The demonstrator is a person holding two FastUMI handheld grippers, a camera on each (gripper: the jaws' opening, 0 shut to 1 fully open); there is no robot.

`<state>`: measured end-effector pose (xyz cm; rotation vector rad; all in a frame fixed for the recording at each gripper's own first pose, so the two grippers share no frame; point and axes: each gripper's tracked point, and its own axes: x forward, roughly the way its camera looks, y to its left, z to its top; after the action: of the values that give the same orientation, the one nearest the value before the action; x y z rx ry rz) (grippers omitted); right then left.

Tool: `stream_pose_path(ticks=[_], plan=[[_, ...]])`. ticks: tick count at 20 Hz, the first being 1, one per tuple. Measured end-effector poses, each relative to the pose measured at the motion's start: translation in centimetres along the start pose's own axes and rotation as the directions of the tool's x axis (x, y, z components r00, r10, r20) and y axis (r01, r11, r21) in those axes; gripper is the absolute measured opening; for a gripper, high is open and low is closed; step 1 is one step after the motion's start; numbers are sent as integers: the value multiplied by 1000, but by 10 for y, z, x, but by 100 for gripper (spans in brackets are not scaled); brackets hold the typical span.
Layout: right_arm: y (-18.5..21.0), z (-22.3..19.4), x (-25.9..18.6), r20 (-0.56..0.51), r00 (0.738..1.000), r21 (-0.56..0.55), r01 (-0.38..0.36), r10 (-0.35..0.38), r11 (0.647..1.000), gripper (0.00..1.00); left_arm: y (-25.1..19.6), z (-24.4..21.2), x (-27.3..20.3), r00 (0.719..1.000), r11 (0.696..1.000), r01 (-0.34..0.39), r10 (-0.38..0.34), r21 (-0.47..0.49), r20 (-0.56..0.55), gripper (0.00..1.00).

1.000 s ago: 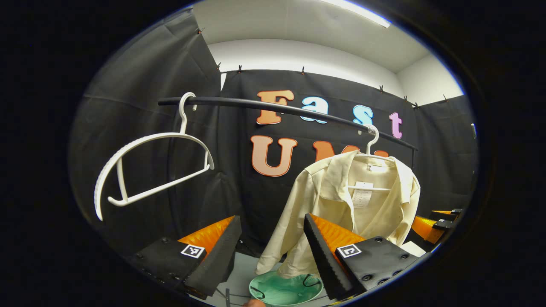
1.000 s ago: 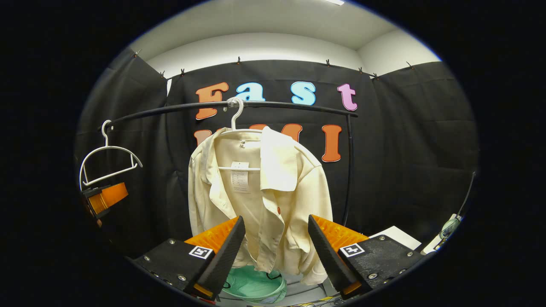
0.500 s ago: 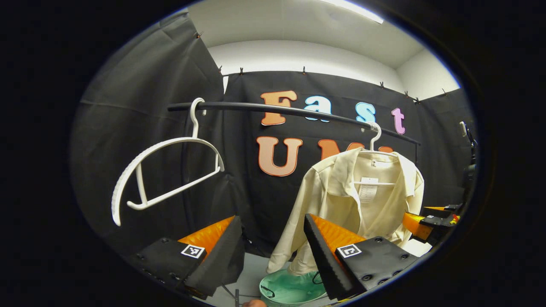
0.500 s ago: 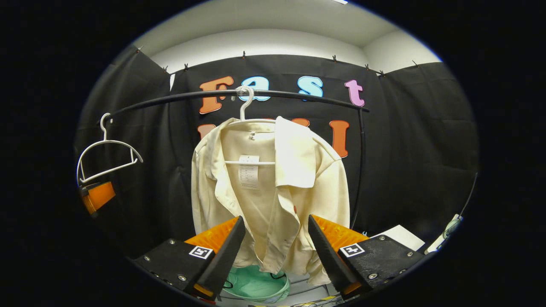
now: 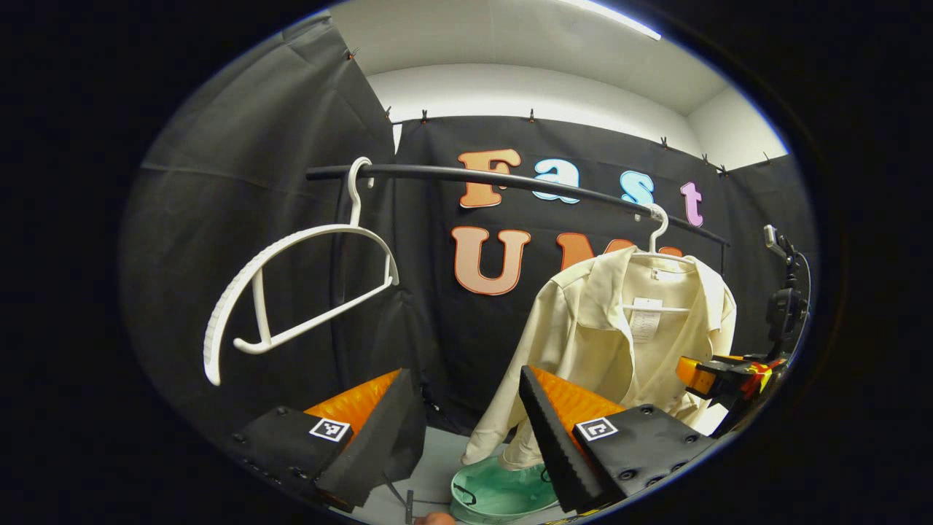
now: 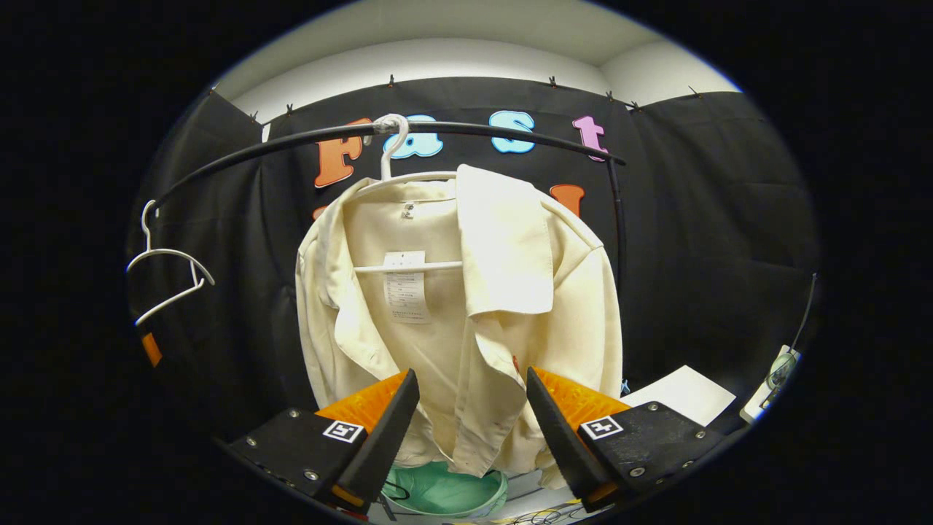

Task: Grasp the clothes on the hanger with both hands and then place them into the laundry hamper below.

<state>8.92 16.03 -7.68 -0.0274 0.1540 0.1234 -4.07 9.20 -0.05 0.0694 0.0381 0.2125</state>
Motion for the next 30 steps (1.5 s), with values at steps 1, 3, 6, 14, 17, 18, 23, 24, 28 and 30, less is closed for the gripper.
stream_pose_path(ticks=[1, 3, 6, 14, 17, 18, 23, 24, 28, 30], plan=[[0, 2, 7, 6, 1000, 1, 10, -10, 1000, 93, 2, -1, 0, 1000, 1000, -2, 2, -2, -3, 96], [-4, 1, 20, 11, 999, -3, 39, -39, 999, 93, 4, -3, 1, 1000, 1000, -4, 4, -8, -8, 96], [-7, 1, 40, 8, 998, -5, 63, -63, 998, 93, 6, -5, 3, 1000, 1000, -5, 5, -13, -15, 96], [-12, -3, 85, -15, 995, -3, 102, -102, 995, 93, -2, -15, 15, 999, 1000, 7, -8, -22, -39, 96], [-10, -1, 88, 4, 996, -37, 88, -88, 995, 93, -7, -16, 22, 999, 1000, 16, -16, -14, -40, 96], [-11, -1, 88, 5, 996, -45, 91, -91, 995, 93, -10, -16, 24, 999, 1000, 22, -23, -13, -41, 97], [-13, -6, 93, -26, 997, -18, 78, -78, 997, 91, -35, -19, 39, 996, 997, 74, -75, -30, -54, 100], [-13, -8, 93, -41, 997, -12, 72, -72, 997, 87, -40, -19, 42, 995, 996, 86, -88, -36, -55, 97], [-21, -15, 94, -83, 995, 9, 54, -53, 998, 46, -62, -19, 54, 990, 991, 125, -127, -41, -55, 100], [-22, -15, 90, -86, 996, 8, 39, -38, 999, 30, -75, -21, 61, 986, 988, 150, -153, -45, -62, 100]])
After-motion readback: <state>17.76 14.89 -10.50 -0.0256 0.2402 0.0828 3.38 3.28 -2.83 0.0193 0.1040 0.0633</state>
